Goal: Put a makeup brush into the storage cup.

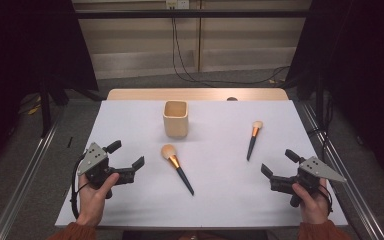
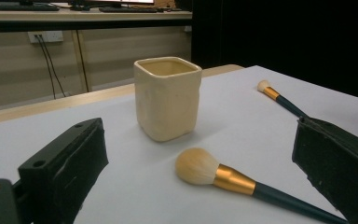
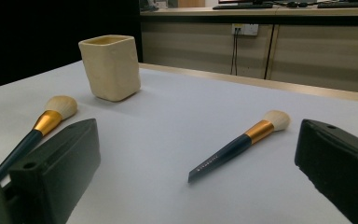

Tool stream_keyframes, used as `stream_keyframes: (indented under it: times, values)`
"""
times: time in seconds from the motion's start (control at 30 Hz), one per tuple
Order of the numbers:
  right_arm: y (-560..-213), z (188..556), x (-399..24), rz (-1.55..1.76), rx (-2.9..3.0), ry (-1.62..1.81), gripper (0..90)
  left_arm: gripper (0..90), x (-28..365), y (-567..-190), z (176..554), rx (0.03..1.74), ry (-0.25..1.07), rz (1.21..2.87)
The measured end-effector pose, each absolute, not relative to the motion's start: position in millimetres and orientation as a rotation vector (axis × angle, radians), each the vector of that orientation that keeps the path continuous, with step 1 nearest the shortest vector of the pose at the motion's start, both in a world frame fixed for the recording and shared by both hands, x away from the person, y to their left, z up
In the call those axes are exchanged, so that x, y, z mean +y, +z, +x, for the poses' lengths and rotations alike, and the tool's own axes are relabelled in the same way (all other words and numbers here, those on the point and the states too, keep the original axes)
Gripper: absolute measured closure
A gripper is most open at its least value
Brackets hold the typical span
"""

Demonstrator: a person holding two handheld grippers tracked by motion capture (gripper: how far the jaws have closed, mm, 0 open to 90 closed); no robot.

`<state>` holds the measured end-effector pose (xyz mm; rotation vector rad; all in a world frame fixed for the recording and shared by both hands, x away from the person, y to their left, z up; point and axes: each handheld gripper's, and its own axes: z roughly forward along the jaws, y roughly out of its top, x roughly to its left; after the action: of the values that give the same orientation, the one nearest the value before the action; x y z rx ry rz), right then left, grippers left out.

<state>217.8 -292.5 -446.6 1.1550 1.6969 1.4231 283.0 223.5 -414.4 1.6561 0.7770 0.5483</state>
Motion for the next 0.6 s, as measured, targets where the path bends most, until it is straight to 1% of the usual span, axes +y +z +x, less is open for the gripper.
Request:
stream_keyframes:
  times: [0.23, 0.6]
  values:
    - [-447, 218, -293, 1.156, 1.696, 1.426, 0.0, 2.9, 213, -410, 294, 0.728, 0.529, 1.654]
    - [-447, 218, -293, 1.159, 1.698, 1.428, 0.0, 2.9, 203, -405, 310, 0.701, 0.528, 1.645]
